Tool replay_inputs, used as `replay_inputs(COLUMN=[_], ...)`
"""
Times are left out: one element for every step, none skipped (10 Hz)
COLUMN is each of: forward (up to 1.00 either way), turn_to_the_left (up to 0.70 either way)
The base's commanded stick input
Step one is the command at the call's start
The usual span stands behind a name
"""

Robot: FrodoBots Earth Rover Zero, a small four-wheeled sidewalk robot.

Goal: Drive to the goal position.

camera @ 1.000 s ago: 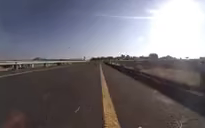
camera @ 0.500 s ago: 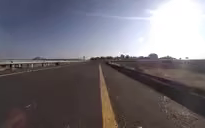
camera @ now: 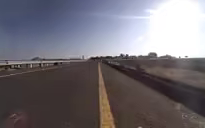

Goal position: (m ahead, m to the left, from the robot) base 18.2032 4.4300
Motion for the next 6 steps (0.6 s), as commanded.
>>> replay_inputs(forward=[0.7, 0.7, 0.7, 0.7, 0.7, 0.7], turn_to_the_left=[0.0, 0.0, 0.0, 0.0, 0.0, 0.0])
